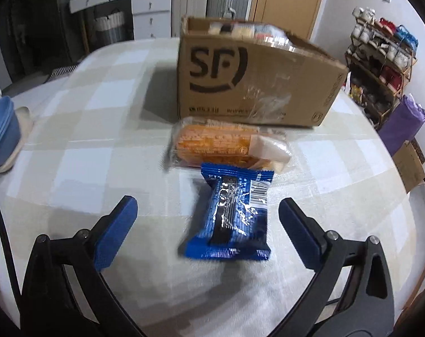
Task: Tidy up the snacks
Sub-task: 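Grasp the blue cookie pack with the left tool while the right tool grasps the bread pack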
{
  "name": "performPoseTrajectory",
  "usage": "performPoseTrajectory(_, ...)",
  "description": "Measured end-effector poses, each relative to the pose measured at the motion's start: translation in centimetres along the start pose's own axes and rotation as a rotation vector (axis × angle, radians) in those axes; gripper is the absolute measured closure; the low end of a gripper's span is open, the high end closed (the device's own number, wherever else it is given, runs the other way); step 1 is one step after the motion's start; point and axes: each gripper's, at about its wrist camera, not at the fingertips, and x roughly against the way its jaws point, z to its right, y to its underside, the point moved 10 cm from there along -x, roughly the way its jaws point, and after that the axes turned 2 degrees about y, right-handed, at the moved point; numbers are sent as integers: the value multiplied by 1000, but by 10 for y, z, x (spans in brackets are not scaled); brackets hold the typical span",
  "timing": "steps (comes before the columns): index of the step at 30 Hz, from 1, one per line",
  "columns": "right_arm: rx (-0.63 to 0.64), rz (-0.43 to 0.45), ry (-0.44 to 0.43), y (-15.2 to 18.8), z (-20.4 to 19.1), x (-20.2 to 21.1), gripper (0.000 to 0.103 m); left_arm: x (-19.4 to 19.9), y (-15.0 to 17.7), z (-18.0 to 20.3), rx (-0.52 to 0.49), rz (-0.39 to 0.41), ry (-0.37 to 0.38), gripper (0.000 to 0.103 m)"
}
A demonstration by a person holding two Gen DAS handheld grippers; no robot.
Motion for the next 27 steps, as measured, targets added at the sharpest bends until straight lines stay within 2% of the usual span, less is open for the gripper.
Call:
performPoseTrajectory(4, -23, -59, -1, 9, 10, -22, 1, -26, 1, 5, -5, -46, 17, 15)
performPoseTrajectory(7, -15, -91, 6, 12, 12, -35, 1, -34, -3, 5, -30, -30, -4, 21)
performPoseTrajectory(8, -4, -104, 9, 12, 12, -41, 1, -36, -4, 5, -37, -29, -5, 27)
performPoseTrajectory(11, 28, -137, 21, 13, 11, -57, 1, -41, -10, 4, -66, -6, -32, 60)
performPoseTrajectory(16, 67, -230, 5, 10, 2, -93, 1, -44, -15, -4, -28, 4, 38, 61)
performPoseTrajectory(20, 176, -258, -47, 1, -26, -124, 1, -36, -11, -29, 4, 6, 45, 61)
performPoseTrajectory(23, 257, -334, -88, 4, -46, -158, 1, -30, -8, -48, 35, 5, 43, 61)
performPoseTrajectory(25, 307, -415, -88, 13, -55, -184, 4, -24, -3, -56, 54, 8, 45, 61)
performPoseTrajectory(27, 378, -433, -64, 19, -61, -200, 13, -18, -2, -66, 70, 14, 51, 61)
